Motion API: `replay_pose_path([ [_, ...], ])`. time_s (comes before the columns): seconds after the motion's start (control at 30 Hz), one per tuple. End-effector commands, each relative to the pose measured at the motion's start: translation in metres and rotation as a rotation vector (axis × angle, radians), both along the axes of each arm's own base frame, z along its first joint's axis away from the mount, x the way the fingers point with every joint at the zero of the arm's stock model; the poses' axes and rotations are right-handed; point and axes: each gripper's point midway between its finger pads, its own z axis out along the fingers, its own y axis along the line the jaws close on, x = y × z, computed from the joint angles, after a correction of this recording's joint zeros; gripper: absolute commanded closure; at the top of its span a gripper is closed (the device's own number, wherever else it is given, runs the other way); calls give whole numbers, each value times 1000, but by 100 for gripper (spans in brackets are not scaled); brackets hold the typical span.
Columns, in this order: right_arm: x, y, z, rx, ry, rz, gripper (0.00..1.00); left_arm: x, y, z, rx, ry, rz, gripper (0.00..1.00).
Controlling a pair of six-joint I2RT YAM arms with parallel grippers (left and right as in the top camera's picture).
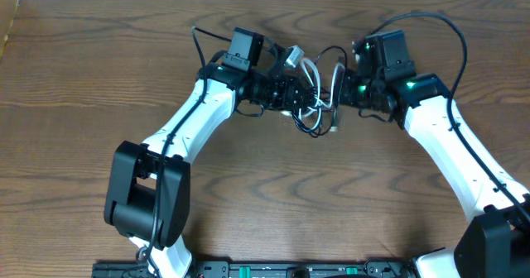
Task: Untangle cables
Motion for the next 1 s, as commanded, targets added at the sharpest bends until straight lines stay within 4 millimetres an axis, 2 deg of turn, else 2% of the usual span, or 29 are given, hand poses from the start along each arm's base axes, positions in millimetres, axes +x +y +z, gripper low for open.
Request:
replay_pose_path([
  [0.0, 2, -39, 33, -131, -107, -32, 99, 43, 41, -38, 263, 19, 309, 92],
  [0.13, -10, -72, 85, -114, -216, -111, 99, 55, 58, -47, 354, -8, 398, 93],
  [0.23, -22, -94, 115, -120, -292, -173, 99, 59, 65, -51, 392, -25, 427, 93],
  [0.3, -29, -103, 128, -128, -324, -203, 99, 62, 68, -52, 411, -34, 443, 92],
  [0.37, -33, -105, 133, -125, -334, -207, 99, 62, 69, -52, 415, -36, 446, 93],
  [0.5, -36, -93, 122, -93, -290, -148, 99, 55, 57, -47, 351, -13, 395, 92],
  [0.53, -36, -87, 119, -84, -283, -116, 96, 53, 53, -45, 329, -8, 375, 92],
  [0.67, -32, -67, 99, -59, -226, -28, 79, 40, 34, -32, 213, 35, 284, 93],
  [0.77, -30, -49, 82, -26, -166, 30, 72, 28, 22, -22, 131, 73, 220, 92],
  [0.8, -30, -43, 75, -17, -145, 47, 59, 26, 20, -20, 112, 94, 214, 92],
  [0.83, -31, -38, 68, -17, -120, 60, 52, 25, 19, -19, 103, 120, 222, 92],
  [0.9, -32, -32, 55, -20, -73, 68, 49, 25, 19, -19, 98, 184, 265, 92],
  [0.97, -33, -28, 45, -19, -30, 68, 50, 26, 19, -18, 91, 245, 308, 92],
])
